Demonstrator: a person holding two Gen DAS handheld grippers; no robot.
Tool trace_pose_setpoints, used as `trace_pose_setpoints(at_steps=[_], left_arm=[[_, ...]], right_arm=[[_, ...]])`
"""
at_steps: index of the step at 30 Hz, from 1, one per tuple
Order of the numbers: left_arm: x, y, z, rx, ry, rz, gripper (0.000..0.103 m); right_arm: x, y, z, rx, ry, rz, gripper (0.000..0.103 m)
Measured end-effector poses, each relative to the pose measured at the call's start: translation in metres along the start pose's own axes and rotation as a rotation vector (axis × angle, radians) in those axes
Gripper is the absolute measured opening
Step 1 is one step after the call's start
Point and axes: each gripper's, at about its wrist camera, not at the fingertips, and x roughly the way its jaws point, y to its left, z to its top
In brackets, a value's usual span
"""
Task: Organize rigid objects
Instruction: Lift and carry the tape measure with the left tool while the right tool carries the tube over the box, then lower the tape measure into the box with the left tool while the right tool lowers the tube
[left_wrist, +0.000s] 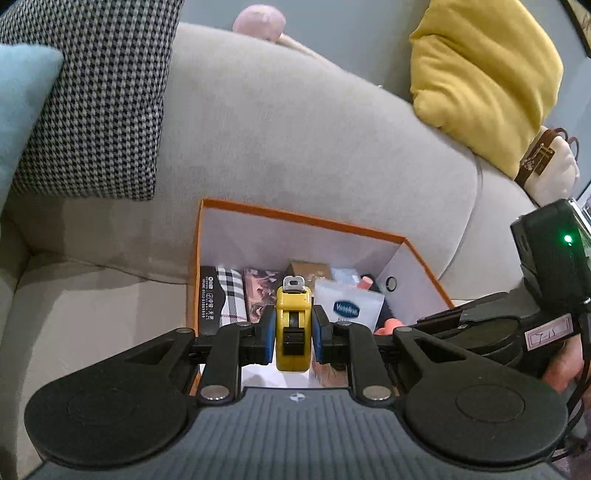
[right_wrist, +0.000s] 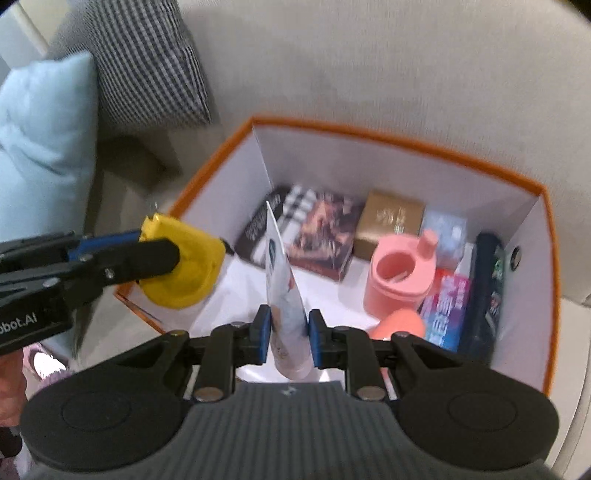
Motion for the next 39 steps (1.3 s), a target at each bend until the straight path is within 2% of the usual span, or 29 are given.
trace_pose_setpoints(at_steps=[5, 8, 13, 19, 39], left_arm=[[0.013, 0.003, 0.000, 0.002, 0.016, 0.006, 0.021], [0.018, 0.003, 0.001, 0.009, 0.023, 0.009, 0.021], [0.025, 0.009, 0.002, -0.011, 0.027, 0.017, 0.021], [0.021, 0.014, 0.001, -0.015, 0.021, 0.023, 0.021], [0.031, 0.015, 0.002, 0.005, 0.041, 0.021, 0.021]], right_arm=[[0.023, -0.003, 0.005, 0.006, 0.103, 0.014, 0.022], [0.026, 0.002, 0.008, -0.004, 0.118, 0.025, 0.022], [0.031, 0.007, 0.017, -0.010, 0.136, -0.011, 0.023], [0.036, 0.013, 0.021, -0.025, 0.200, -0.011, 0.021], [0.018, 0.014, 0.041, -0.218, 0.100, -0.214, 0.024]])
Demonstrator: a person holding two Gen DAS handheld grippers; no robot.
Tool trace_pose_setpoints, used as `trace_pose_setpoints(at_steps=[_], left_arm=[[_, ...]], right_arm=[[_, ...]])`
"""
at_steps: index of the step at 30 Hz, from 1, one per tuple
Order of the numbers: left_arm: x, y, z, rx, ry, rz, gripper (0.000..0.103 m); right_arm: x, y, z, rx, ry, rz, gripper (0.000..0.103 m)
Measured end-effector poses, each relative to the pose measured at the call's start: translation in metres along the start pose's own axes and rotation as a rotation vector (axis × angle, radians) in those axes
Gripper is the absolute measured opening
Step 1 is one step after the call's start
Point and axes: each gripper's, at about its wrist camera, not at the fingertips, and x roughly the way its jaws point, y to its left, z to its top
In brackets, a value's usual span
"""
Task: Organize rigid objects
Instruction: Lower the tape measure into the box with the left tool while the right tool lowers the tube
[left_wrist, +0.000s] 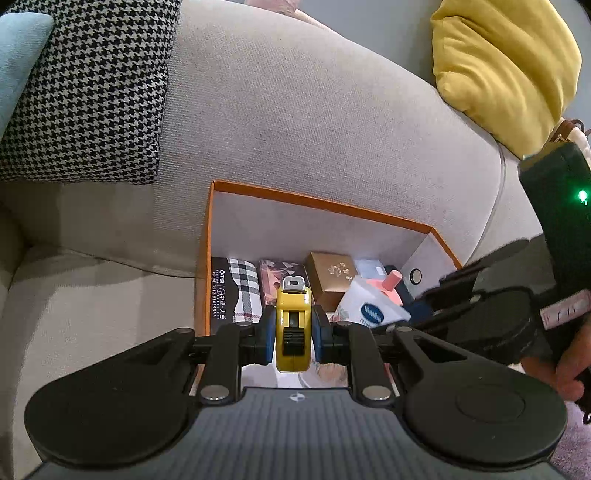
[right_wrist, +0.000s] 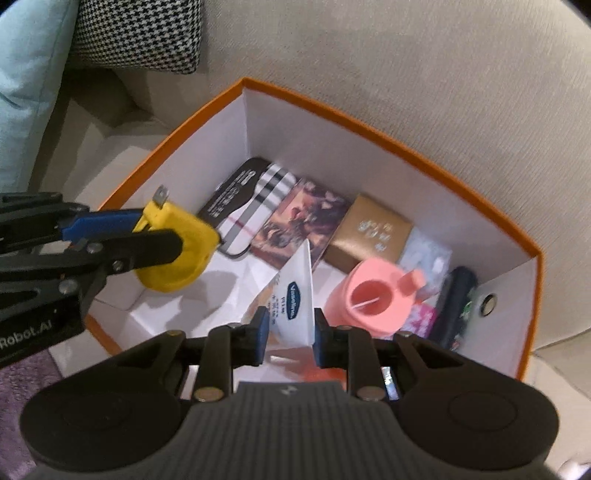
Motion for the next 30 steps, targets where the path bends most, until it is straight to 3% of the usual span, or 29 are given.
trace_pose_setpoints(at_steps=[6, 10, 13, 18, 22, 25, 30], left_arm=[[0.006, -0.001, 0.003, 0.009, 0.008, -0.004, 0.021], [0.006, -0.001, 0.004, 0.013, 0.009, -0.003, 0.021], [0.005, 0.000, 0.004, 0.017, 0.008, -0.002, 0.021], [0.003, -0.001, 0.005, 0.038, 0.012, -0.004, 0.021], [0.008, -0.003, 0.007, 0.047, 0.023, -0.002, 0.021], [0.012, -0.004, 0.008, 0.055, 0.031, 0.001, 0.021], [0.020, -0.005, 0.012, 0.060, 0.040, 0.007, 0.021]], right_arm=[[0.005, 0.003, 0.007, -0.096, -0.025, -0.059, 0.027], [0.004, 0.002, 0.014, -0.121, -0.001, 0.052, 0.013], [0.002, 0.007, 0.014, -0.168, 0.013, 0.063, 0.012], [-0.006, 0.014, 0.009, -0.220, 0.097, 0.220, 0.012], [0.002, 0.017, 0.015, -0.254, 0.154, 0.264, 0.012], [0.005, 0.014, 0.026, -0.261, 0.150, 0.251, 0.014], [0.013, 0.019, 0.036, -0.361, 0.109, 0.170, 0.025]])
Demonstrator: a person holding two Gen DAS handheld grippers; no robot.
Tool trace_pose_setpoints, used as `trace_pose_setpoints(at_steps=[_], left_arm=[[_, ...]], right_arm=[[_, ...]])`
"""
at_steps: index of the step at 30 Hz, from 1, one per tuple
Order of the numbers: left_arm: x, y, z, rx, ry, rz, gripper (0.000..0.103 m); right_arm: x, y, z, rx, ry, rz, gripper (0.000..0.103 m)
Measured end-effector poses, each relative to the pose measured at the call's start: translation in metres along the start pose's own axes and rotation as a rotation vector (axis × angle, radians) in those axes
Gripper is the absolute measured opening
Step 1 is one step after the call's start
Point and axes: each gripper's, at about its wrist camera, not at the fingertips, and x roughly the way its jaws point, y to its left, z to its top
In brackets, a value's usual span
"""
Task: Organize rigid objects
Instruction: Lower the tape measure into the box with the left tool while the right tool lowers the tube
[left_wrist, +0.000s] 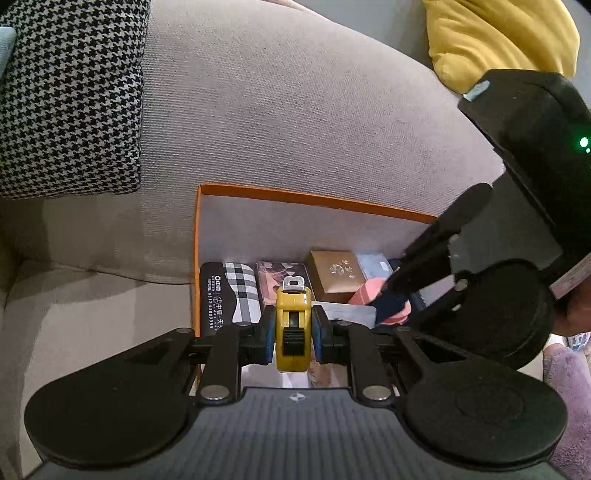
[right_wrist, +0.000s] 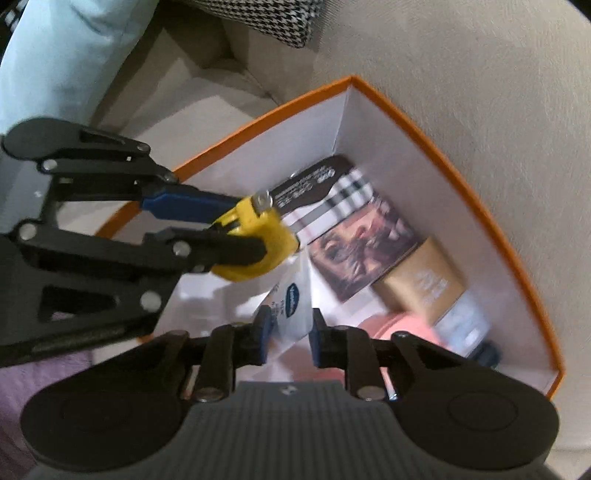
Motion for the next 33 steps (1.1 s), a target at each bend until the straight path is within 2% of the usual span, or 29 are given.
trace_pose_setpoints(at_steps=[5, 11, 14, 23, 26, 33], left_arm=[[0.002, 0.002, 0.004, 0.001, 0.003, 0.011, 0.021], [0.007, 0.001, 0.006, 0.028, 0.018, 0.015, 0.021], [0.011, 0.000, 0.007, 0.033, 0.029, 0.005, 0.021], [0.017, -0.005, 0.004, 0.054, 0.047, 0.013, 0.021], [0.019, -0.009, 0.004, 0.070, 0.070, -0.010, 0.021], [0.039, -0.022, 0.001, 0.106, 0.209, 0.043, 0.021]], right_arm=[[0.012, -0.009, 0.005, -0.020, -0.011, -0.026, 0.031], [0.035, -0.005, -0.002, -0.057, 0.058, -0.059, 0.032], [0.035, -0.003, -0.008, -0.068, 0.051, -0.076, 0.038], [0.001, -0.015, -0.018, -0.032, -0.035, -0.115, 0.042], [-0.011, -0.016, -0.024, -0.017, -0.080, -0.151, 0.032], [-0.022, -0.010, -0.042, 0.058, -0.180, -0.202, 0.030]])
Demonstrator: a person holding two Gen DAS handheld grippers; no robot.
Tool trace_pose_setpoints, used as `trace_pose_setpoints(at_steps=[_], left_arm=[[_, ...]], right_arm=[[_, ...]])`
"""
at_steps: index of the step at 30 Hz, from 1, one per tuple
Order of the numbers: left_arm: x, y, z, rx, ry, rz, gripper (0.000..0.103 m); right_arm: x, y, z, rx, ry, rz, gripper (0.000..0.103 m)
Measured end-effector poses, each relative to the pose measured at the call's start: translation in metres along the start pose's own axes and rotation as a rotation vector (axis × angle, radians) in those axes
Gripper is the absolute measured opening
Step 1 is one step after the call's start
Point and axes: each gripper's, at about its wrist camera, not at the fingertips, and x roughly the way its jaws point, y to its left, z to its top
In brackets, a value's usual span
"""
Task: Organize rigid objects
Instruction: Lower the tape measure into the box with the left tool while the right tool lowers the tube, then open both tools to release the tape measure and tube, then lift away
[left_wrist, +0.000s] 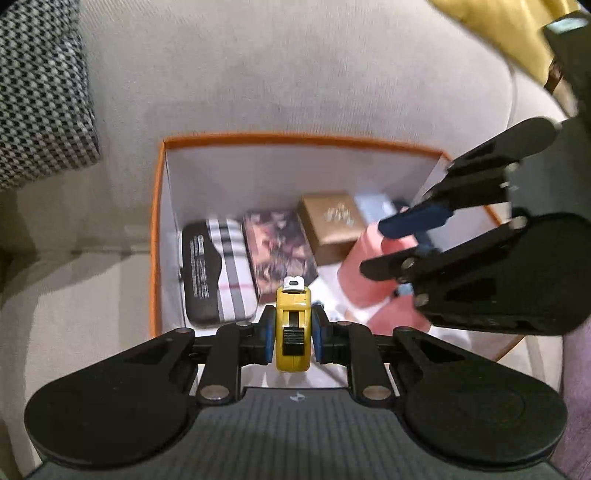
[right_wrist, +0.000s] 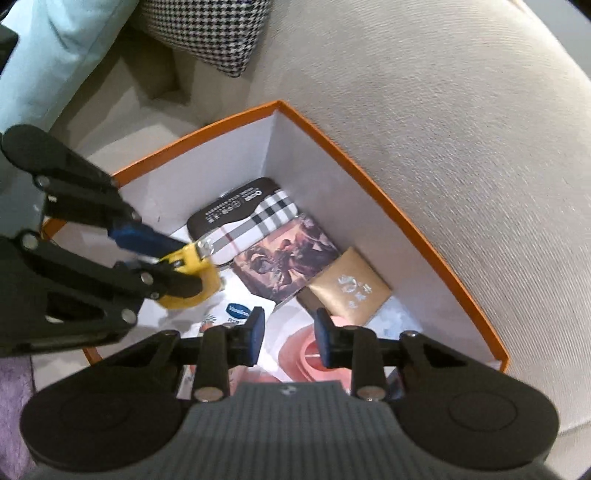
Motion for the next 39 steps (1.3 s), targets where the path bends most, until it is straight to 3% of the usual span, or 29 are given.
trace_pose_setpoints(at_steps=[10, 14, 21, 26, 31, 35, 39], left_arm=[[0.031, -0.009, 0.000, 0.046, 0.174, 0.031, 0.022], [0.033, -0.017, -0.001, 0.072, 0.189, 0.084, 0.026], [0.021, -0.029, -0.006, 0.168, 0.136, 0.207, 0.028], [0.010, -0.034, -0.007, 0.171, 0.106, 0.244, 0.029], [-0.023, -0.038, -0.007, 0.141, 0.026, 0.207, 0.029], [-0.060, -0.048, -0.008, 0.136, -0.086, 0.174, 0.030], [-0.101, -0.064, -0.014, 0.143, -0.210, 0.147, 0.040]], right_arm=[[-0.007, -0.003, -0.015, 0.061, -0.046, -0.008, 0.030], [-0.007, 0.000, -0.019, 0.068, -0.057, -0.009, 0.030], [-0.023, 0.003, -0.029, 0.070, -0.073, -0.028, 0.031], [-0.037, 0.003, -0.037, 0.080, -0.085, -0.050, 0.031], [-0.062, 0.004, -0.045, 0.099, -0.108, -0.081, 0.031], [-0.088, 0.008, -0.052, 0.121, -0.124, -0.111, 0.036], [-0.118, 0.012, -0.059, 0.176, -0.157, -0.130, 0.039]])
